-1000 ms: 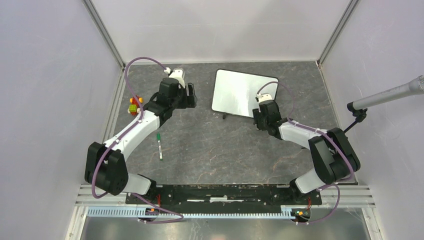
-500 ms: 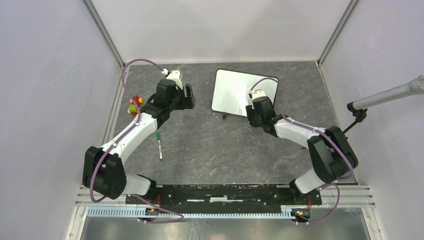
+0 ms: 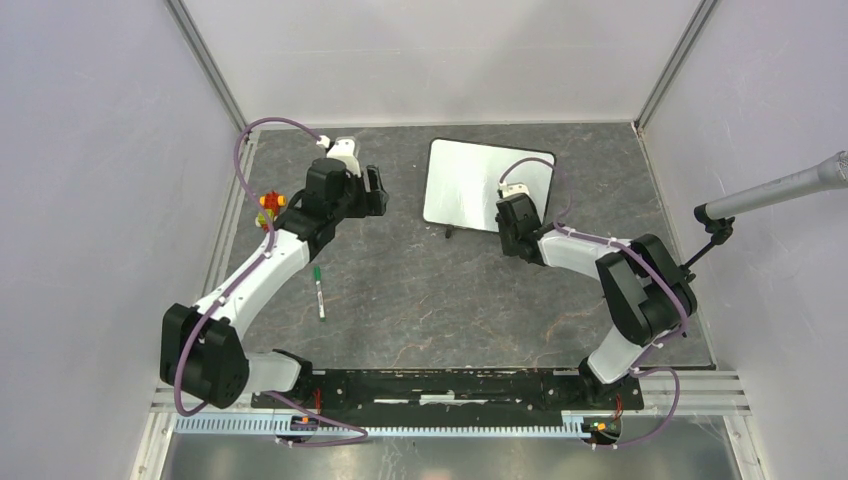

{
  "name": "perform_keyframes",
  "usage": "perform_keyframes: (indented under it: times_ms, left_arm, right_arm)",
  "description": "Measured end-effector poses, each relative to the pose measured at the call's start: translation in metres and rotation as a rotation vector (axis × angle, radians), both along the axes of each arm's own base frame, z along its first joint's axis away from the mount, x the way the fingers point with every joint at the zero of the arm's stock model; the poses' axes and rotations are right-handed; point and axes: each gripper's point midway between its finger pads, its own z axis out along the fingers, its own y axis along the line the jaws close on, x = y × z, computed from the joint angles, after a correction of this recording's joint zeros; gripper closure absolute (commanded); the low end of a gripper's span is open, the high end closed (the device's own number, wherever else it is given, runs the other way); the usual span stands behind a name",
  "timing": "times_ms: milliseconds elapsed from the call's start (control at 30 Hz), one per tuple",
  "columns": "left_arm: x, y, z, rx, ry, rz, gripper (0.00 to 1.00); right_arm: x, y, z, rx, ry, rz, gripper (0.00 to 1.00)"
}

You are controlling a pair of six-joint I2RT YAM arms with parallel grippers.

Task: Write a sentence on the whiteboard
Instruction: Move the whiteboard to the center of the board.

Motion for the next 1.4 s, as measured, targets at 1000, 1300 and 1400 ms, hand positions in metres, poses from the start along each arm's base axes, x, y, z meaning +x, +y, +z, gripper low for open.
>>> perform_keyframes:
  times_ms: [1000, 1300, 1400]
  left_arm:
    - [-0.004, 0.037, -0.011, 0.018, 0.050, 0.084, 0.19]
    - [-0.002, 0.050, -0.007, 0.015, 0.044, 0.117, 0.19]
    - [-0.002, 0.055, -0.008, 0.015, 0.047, 0.130, 0.20]
  right_arm:
    - [-0.061, 0.042, -0.001, 0.145, 0.034, 0.400, 1.00]
    - [-0.106, 0.063, -0.001, 0.173, 0.081, 0.551, 1.00]
    - [-0.121, 0.062, -0.002, 0.176, 0.085, 0.576, 1.00]
